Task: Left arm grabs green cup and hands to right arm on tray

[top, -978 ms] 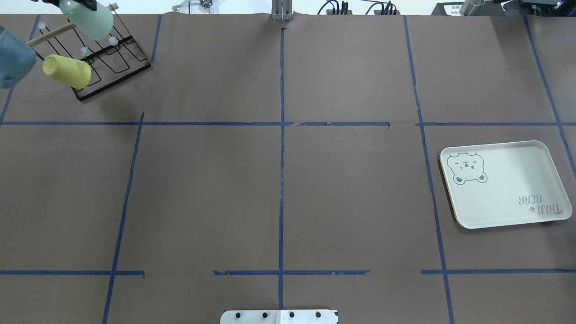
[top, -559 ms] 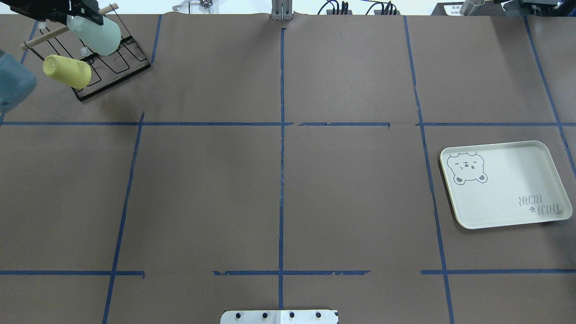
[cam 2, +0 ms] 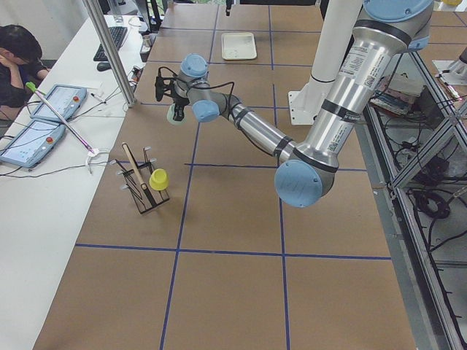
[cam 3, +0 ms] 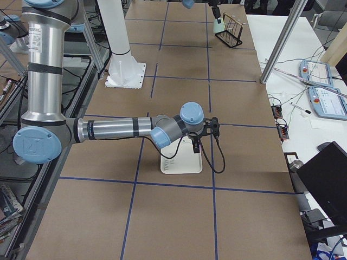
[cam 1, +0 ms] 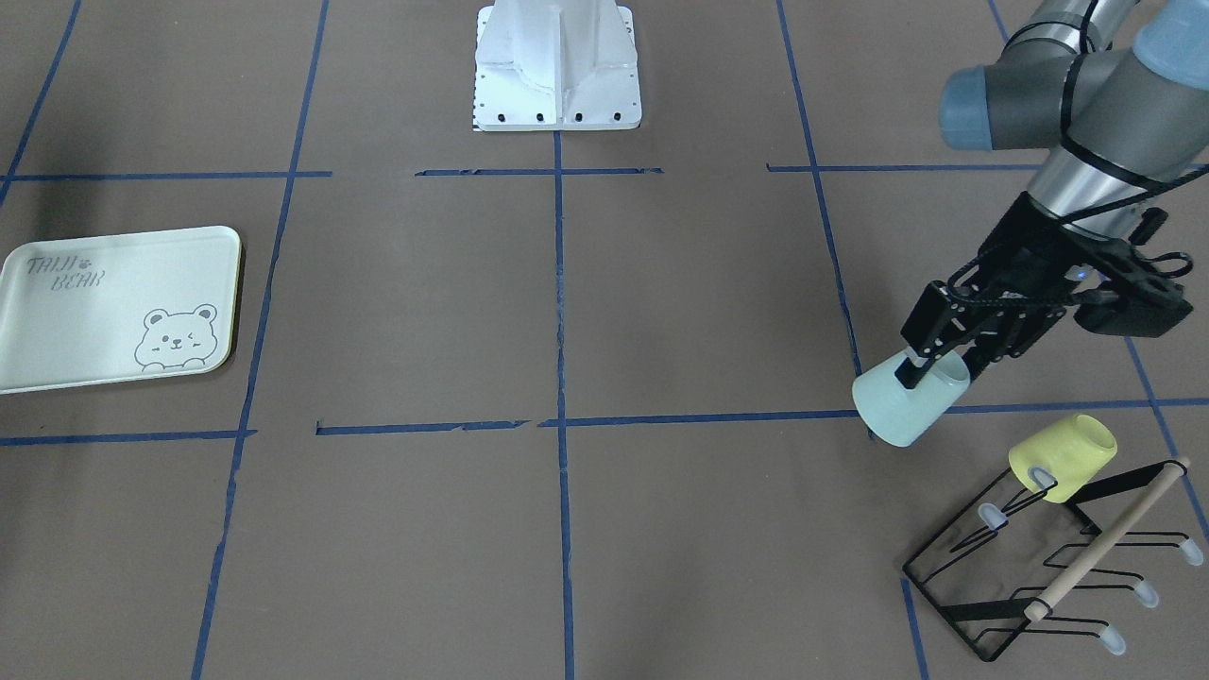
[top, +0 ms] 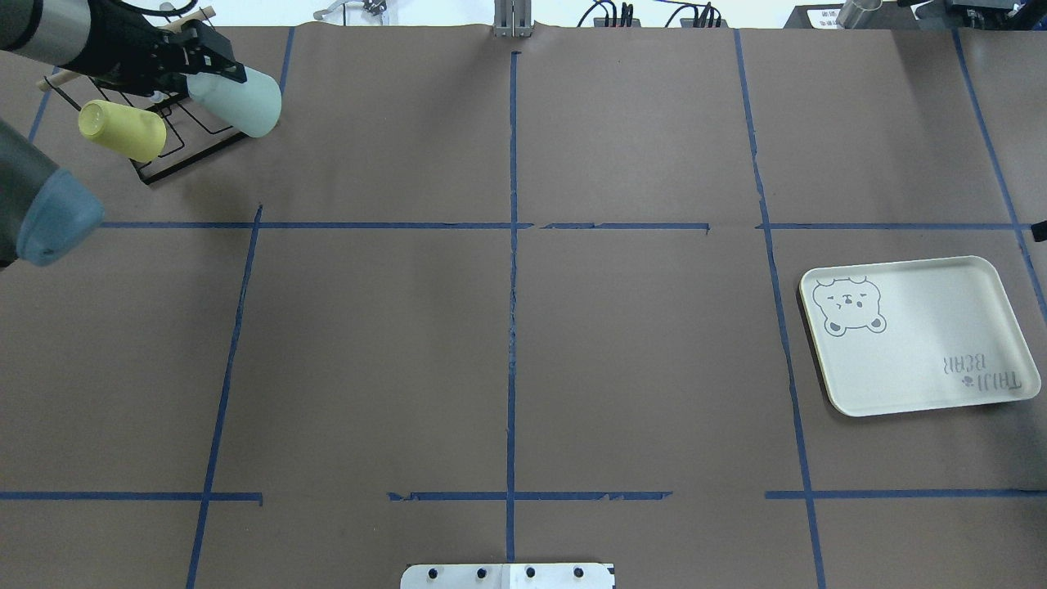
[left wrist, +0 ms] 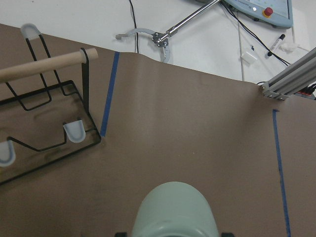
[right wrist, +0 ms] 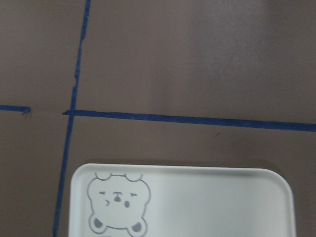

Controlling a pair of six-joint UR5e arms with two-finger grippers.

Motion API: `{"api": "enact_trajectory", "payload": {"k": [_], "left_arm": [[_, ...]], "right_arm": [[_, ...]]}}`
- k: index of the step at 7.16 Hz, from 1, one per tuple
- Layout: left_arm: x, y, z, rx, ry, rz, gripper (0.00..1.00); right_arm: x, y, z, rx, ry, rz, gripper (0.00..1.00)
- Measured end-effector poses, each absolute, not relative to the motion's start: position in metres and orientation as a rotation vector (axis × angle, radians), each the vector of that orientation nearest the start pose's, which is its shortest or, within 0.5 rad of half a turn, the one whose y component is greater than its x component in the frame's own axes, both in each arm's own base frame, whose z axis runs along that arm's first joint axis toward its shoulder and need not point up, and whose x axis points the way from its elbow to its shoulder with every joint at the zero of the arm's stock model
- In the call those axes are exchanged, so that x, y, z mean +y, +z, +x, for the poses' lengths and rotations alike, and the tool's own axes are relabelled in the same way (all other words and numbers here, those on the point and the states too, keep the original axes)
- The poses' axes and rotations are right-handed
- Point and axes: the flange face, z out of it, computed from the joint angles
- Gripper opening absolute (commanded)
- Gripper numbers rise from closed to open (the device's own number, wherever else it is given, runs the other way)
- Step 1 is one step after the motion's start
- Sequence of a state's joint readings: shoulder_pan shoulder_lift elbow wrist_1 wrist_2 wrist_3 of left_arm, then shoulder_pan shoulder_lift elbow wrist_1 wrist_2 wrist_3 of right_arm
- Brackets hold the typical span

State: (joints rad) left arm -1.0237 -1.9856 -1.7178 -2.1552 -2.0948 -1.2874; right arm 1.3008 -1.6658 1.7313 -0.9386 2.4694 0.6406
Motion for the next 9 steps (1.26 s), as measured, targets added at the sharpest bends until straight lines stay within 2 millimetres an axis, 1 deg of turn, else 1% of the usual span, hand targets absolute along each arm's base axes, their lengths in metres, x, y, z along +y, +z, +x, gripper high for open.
{"api": "enact_trajectory", "payload": {"k": [2,3,4,5,6,8,9], "left_arm": [[-0.545,0.266,0.288,1.307,-0.402,0.241,0.34],[-0.526,0.255,0.31,1.376,-0.428,0.207,0.34],[-0.505,0.242,0.327,1.459,-0.454,0.162,0.34],[-0.488,0.229,0.335,1.533,-0.475,0.11,0.34],[-0.471,0.218,0.343,1.61,-0.491,0.043,0.34],[-0.437,0.207,0.36,1.753,-0.433,-0.039,0.34],[-0.424,0.204,0.366,1.808,-0.397,-0.062,0.34]], "right_arm": [[-0.457,0.5,-0.115,-1.202,0.089,0.236,1.0],[-0.458,0.475,-0.137,-1.271,0.133,0.248,1.0],[-0.457,0.445,-0.167,-1.361,0.179,0.276,1.0],[-0.453,0.419,-0.191,-1.46,0.216,0.303,1.0],[-0.444,0.396,-0.208,-1.579,0.252,0.307,1.0],[-0.424,0.365,-0.235,-1.79,0.256,0.269,1.0],[-0.418,0.345,-0.254,-1.874,0.254,0.244,1.0]]}}
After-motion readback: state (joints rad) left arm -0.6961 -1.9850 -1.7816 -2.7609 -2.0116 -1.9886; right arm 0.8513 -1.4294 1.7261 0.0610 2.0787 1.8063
